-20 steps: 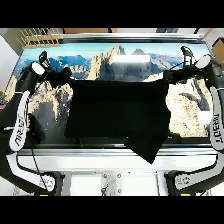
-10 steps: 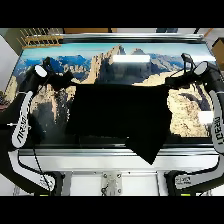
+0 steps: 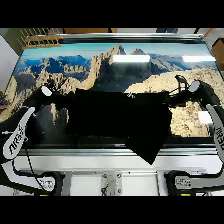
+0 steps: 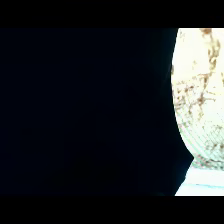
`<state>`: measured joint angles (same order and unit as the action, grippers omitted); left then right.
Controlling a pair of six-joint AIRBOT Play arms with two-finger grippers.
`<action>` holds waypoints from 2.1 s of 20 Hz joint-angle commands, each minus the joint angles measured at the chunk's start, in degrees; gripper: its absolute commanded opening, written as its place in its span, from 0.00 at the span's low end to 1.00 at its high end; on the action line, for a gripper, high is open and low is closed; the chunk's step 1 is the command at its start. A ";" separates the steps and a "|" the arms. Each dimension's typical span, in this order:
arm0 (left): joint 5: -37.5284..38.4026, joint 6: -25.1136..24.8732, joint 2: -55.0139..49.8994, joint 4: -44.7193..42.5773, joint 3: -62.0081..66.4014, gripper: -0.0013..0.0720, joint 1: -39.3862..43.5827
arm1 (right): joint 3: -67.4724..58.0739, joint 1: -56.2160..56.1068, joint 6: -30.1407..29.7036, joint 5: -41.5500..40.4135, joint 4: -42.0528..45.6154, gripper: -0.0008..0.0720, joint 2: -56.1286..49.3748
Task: Fold the clothes and pants, and hang the long-sleeved shirts on hangers.
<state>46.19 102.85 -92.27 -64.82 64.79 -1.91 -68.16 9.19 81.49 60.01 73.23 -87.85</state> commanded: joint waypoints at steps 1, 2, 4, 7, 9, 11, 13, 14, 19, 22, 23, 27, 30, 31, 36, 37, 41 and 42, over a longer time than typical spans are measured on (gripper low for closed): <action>-0.63 -0.70 0.44 0.46 -2.56 0.19 0.02 | 1.81 0.02 0.02 0.52 -2.75 0.27 0.24; 0.09 -0.94 0.70 0.42 -2.08 0.56 0.02 | 1.79 0.02 -0.02 0.74 -3.48 0.62 0.42; 0.70 -1.07 3.45 -0.07 -1.36 0.69 -0.44 | 1.70 0.55 -0.50 1.57 -2.62 0.68 2.38; 4.42 -3.91 12.61 -1.86 -3.06 0.69 -3.65 | 1.49 4.13 -0.48 5.49 0.48 0.68 10.36; 9.62 -3.80 19.02 -6.78 -8.50 0.69 -6.12 | 1.77 7.37 -0.83 9.94 0.57 0.68 16.79; 11.37 -3.48 24.15 -6.99 -16.76 0.76 -8.44 | 2.45 8.87 -1.42 11.15 0.55 0.68 21.86; 9.88 -0.59 28.50 -7.02 -25.57 0.99 -9.94 | 3.43 8.90 -1.51 10.86 0.33 0.68 25.64; 8.35 0.92 30.14 -7.02 -29.51 0.99 -10.69 | 3.80 8.81 -1.51 10.78 -0.61 0.68 26.69; -0.22 3.19 33.31 -1.16 -40.00 0.99 -10.69 | 4.11 8.81 -1.57 10.95 -5.38 0.68 27.54; -6.95 3.26 33.20 3.98 -42.12 0.99 -7.89 | 4.11 8.81 -1.55 10.99 -6.51 0.68 27.54; -9.03 3.28 33.20 5.31 -42.34 0.99 -6.51 | 4.13 8.81 -1.55 10.99 -6.49 0.68 27.54; -12.83 4.55 30.86 6.49 -41.40 0.99 -1.68 | 4.13 8.81 -1.53 10.99 -6.49 0.68 27.54; -9.49 4.50 25.70 6.25 -37.33 0.88 0.72 | 4.13 8.83 -1.53 11.67 -6.45 0.68 27.63; -8.81 4.37 24.83 5.49 -35.58 0.73 1.60 | 4.13 8.92 -1.53 12.28 -6.45 0.68 27.61; -7.19 4.50 24.76 2.80 -32.79 0.02 2.73 | 4.94 9.05 -2.29 14.88 -6.08 0.68 27.78; -6.69 4.48 25.05 2.82 -32.79 0.02 2.21 | 6.36 9.14 -2.21 15.98 -4.85 0.68 28.13; -3.04 -0.66 29.00 2.80 -32.79 0.02 -1.31 | 22.58 14.78 -2.16 16.31 -3.17 0.68 31.56; -1.81 -1.86 30.08 2.80 -32.79 0.02 -1.81 | 27.82 17.20 -2.16 15.80 -3.39 0.68 31.80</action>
<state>41.30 104.42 -64.55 -61.91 31.81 -2.09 -51.11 22.06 79.35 75.70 69.23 -57.58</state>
